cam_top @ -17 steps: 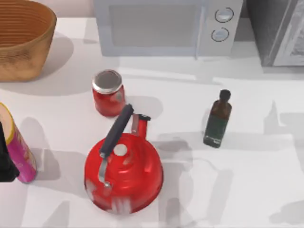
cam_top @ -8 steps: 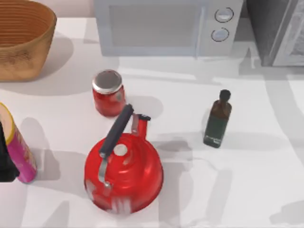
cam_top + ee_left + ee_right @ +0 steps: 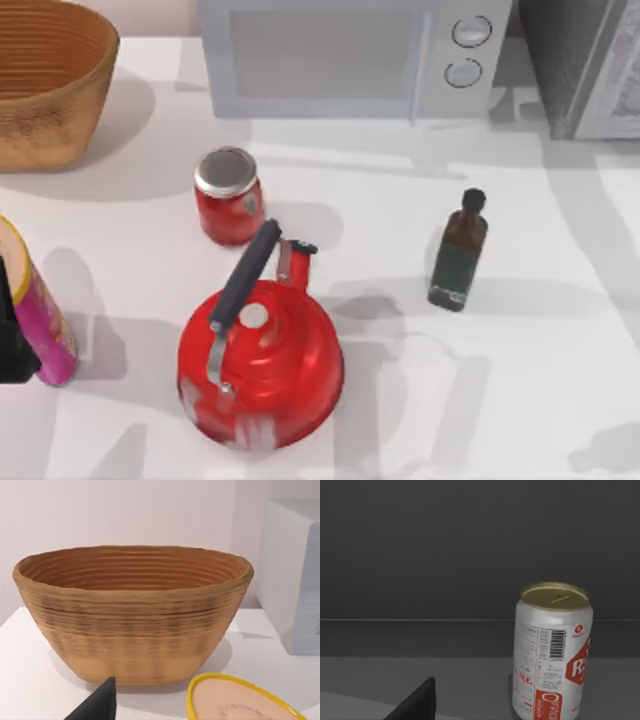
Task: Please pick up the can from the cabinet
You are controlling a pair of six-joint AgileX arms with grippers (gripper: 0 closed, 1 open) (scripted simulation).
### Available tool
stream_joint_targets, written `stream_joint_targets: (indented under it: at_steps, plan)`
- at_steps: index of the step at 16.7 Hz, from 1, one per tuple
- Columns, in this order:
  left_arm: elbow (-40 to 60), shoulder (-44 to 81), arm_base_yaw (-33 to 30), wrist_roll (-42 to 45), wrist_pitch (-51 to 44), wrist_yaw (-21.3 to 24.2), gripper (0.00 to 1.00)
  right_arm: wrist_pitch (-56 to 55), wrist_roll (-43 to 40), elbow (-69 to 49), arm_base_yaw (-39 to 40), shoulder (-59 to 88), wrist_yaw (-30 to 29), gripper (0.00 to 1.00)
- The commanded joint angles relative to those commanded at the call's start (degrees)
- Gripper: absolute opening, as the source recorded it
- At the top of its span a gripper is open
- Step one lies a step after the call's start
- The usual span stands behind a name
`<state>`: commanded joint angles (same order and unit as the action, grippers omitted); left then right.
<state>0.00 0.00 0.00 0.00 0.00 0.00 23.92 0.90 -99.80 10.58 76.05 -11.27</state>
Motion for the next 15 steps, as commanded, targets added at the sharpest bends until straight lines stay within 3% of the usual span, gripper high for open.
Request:
stream_joint_targets:
  at_steps: [15]
  plan:
    - [0.0,0.0,0.0,0.0,0.0,0.0,1.0,-8.6,0.0,6.5,-1.0,1.3,0.6,1.0]
